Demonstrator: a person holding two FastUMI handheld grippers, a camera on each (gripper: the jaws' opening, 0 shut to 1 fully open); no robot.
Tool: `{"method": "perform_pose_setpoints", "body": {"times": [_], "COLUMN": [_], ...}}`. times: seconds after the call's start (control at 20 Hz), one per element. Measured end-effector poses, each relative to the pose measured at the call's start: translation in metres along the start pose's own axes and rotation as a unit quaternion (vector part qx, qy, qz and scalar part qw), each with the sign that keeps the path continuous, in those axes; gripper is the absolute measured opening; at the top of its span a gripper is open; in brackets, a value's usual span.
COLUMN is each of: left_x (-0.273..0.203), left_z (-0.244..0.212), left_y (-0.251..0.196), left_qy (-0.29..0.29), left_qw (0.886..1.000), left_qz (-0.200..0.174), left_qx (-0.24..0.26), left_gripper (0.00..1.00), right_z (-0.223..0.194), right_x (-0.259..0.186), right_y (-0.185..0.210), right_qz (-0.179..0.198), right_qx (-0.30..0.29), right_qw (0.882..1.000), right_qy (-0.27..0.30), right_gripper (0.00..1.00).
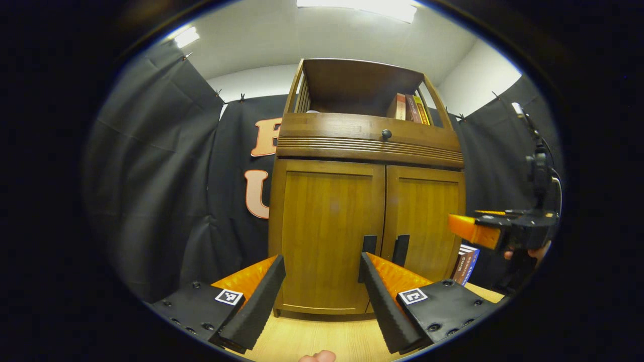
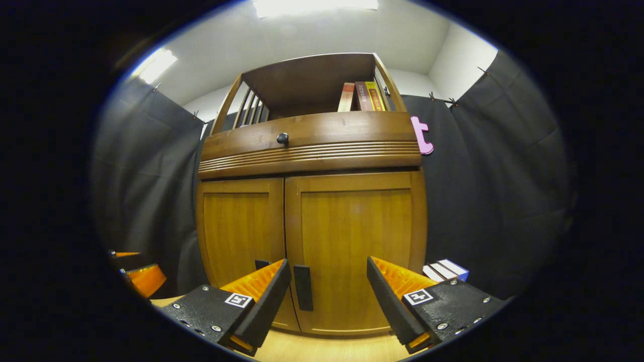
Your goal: Open the right door of the double-door shoe cabinet with the right hand, and open the left door with the left hand.
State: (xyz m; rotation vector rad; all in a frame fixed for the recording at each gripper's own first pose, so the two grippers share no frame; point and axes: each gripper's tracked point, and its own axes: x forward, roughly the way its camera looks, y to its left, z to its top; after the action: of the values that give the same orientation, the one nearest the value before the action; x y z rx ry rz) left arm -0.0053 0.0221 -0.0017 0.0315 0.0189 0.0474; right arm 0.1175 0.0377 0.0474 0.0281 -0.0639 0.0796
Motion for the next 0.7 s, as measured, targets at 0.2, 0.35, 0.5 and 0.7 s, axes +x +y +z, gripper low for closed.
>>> {"method": "perform_pose_setpoints", "body": {"times": [0.2,0.35,0.5,0.7], "left_x": [-0.007,-0.012,-0.015,-0.016], "left_z": [0.006,0.009,0.009,0.010], "left_y": [0.015,0.031,0.045,0.050], "left_qy": [-0.004,-0.006,-0.006,-0.011], "left_qw": [1.000,1.000,0.999,0.999], "left_qz": [0.012,0.028,0.038,0.042], "left_qx": [0.005,0.009,0.002,0.005], "left_gripper": [0.99,0.94,0.99,0.94], "right_z": [-0.007,-0.042,-0.071,-0.101], "right_x": [0.054,0.082,0.092,0.105], "right_y": [0.017,0.030,0.029,0.022], "right_qz": [0.006,0.010,-0.009,-0.027], "right_qx": [-0.005,-0.024,-0.055,-0.072], "right_qw": [1.000,0.999,0.998,0.996], "right_qy": [-0.007,0.020,0.039,0.047], "right_gripper": [0.93,0.94,0.94,0.94]}}
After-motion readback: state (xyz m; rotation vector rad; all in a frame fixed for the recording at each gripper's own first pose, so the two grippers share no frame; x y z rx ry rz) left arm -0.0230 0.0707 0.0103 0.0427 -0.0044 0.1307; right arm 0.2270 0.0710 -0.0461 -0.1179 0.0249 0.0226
